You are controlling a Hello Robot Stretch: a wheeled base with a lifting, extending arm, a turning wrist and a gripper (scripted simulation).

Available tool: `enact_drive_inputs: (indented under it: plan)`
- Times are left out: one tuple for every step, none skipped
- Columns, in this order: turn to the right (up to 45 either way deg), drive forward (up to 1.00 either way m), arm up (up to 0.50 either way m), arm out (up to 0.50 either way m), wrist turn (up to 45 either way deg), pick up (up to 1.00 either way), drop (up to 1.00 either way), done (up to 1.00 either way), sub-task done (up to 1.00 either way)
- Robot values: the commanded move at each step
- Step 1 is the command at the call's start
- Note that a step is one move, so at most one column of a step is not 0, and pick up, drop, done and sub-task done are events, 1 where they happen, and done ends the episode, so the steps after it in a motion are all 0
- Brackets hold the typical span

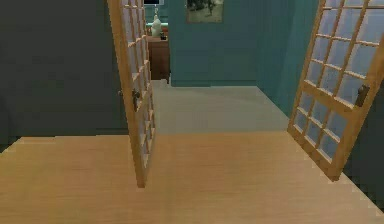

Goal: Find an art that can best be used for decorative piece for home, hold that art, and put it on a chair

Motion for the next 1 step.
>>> enact_drive_inputs:
  plan:
    - [-45.0, 0.00, 0.00, 0.00, 0.0, 0.00, 0.00, 0.00, 0.00]
